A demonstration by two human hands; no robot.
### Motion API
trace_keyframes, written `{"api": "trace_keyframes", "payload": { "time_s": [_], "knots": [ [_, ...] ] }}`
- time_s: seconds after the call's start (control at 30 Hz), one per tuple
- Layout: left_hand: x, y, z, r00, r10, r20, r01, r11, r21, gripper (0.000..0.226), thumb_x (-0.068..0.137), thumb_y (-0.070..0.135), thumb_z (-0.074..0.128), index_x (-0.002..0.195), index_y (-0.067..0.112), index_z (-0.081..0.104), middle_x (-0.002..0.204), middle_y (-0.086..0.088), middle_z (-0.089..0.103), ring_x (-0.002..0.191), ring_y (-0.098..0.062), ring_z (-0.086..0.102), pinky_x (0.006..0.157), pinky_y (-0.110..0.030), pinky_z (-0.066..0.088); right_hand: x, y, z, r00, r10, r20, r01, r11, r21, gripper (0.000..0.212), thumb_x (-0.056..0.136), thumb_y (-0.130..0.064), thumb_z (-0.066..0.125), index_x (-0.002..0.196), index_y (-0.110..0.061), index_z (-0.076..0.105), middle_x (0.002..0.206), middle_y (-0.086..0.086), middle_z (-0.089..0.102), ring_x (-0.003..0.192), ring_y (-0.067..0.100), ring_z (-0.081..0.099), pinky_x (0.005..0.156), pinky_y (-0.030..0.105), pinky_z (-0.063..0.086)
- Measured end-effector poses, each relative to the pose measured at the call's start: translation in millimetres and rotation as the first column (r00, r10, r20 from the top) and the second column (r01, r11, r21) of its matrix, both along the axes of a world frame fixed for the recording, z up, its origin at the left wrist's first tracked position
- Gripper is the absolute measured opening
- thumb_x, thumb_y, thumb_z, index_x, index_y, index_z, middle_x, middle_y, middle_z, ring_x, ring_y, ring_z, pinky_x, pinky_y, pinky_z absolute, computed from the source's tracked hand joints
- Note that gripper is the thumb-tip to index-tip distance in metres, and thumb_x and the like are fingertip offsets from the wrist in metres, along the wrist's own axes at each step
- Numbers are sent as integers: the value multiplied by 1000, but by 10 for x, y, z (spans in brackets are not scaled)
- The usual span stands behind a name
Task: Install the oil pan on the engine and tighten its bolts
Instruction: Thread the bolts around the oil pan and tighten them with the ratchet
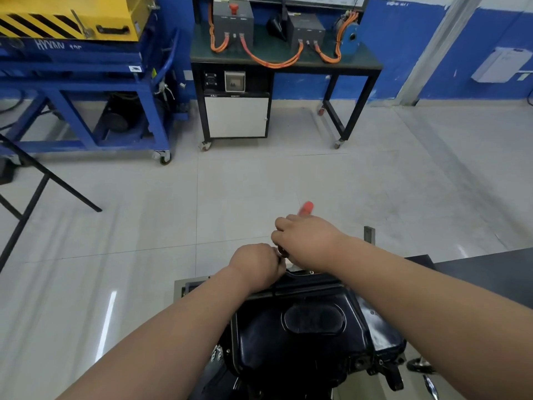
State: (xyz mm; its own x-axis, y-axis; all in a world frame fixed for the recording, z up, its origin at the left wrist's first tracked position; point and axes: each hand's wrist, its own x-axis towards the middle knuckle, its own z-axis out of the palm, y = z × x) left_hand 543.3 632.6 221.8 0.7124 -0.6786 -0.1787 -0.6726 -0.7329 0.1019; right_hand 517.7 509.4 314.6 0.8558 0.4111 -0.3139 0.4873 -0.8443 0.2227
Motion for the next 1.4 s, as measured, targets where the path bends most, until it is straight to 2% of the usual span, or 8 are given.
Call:
{"api": "trace_keyframes", "payload": {
  "time_s": [0.2, 0.4, 0.63, 0.8, 0.97, 1.03, 1.2, 1.4],
  "knots": [
    [-2, 20, 53, 975, 99, -200, -92, 995, 43, 21, 88, 25, 38, 86, 19, 58, 99, -5, 66, 91, -28, 61, 65, -27, 38, -79, 130, -102, 912, -393, -120, 399, 916, 35, 49, 89, -61, 35, 79, -22, 63, 69, -1, 46, 68, 25, 49, 50, 26, 28],
    [-30, 20, 39, 997, -25, -72, 29, 999, 43, 31, 95, 33, 26, 77, 18, 47, 92, -10, 66, 84, -29, 61, 60, -30, 35, -8, -15, -17, 998, 46, -38, -44, 997, 70, 21, 90, -20, 47, 108, -14, 55, 109, 7, 51, 95, 27, 54, 76, 36, 39],
    [71, 48, 64, 971, 60, -230, -53, 998, 39, 21, 88, 24, 38, 83, 16, 57, 100, -8, 67, 91, -29, 60, 67, -26, 38, -34, 159, -95, 921, -375, -100, 381, 924, 39, 48, 90, -59, 34, 78, -20, 61, 69, 1, 47, 65, 25, 47, 49, 26, 25],
    [69, 28, 42, 993, -76, -86, 83, 994, 75, 36, 94, 34, 28, 83, 14, 56, 96, -11, 66, 86, -29, 60, 63, -29, 36, 52, 55, 30, 999, 30, -41, -29, 999, 16, 20, 89, -17, 49, 108, -13, 55, 108, 7, 51, 94, 26, 55, 69, 34, 34],
    [136, 23, 104, 973, 24, -230, -6, 997, 79, 28, 88, 30, 33, 64, 21, 47, 95, -7, 67, 76, -25, 52, 61, -27, 35, -8, 160, -31, 953, -295, -64, 295, 955, -15, 37, 90, -50, 40, 82, -21, 63, 70, 0, 46, 72, 25, 55, 57, 27, 30],
    [147, 24, 113, 965, 5, -263, 14, 998, 68, 27, 87, 27, 38, 62, 20, 43, 93, -8, 66, 74, -25, 51, 59, -27, 35, -13, 157, -47, 915, -380, -135, 383, 924, -3, 37, 88, -51, 42, 85, -20, 64, 75, 1, 51, 71, 26, 52, 53, 25, 28],
    [126, 11, 83, 986, -134, -95, 141, 988, 63, 37, 96, 33, 30, 78, 12, 55, 89, -11, 65, 82, -29, 59, 59, -29, 35, 57, 31, 18, 999, 14, -34, -14, 1000, -14, 21, 88, -18, 50, 109, -14, 55, 110, 6, 50, 96, 26, 54, 69, 34, 33],
    [216, 47, 154, 971, -43, -234, 54, 998, 43, 23, 86, 34, 39, 68, 23, 46, 87, -4, 65, 73, -23, 50, 61, -27, 37, -21, 150, -76, 902, -413, -124, 415, 910, -8, 38, 89, -53, 38, 77, -22, 56, 72, 1, 45, 69, 24, 47, 54, 27, 30]
  ]
}}
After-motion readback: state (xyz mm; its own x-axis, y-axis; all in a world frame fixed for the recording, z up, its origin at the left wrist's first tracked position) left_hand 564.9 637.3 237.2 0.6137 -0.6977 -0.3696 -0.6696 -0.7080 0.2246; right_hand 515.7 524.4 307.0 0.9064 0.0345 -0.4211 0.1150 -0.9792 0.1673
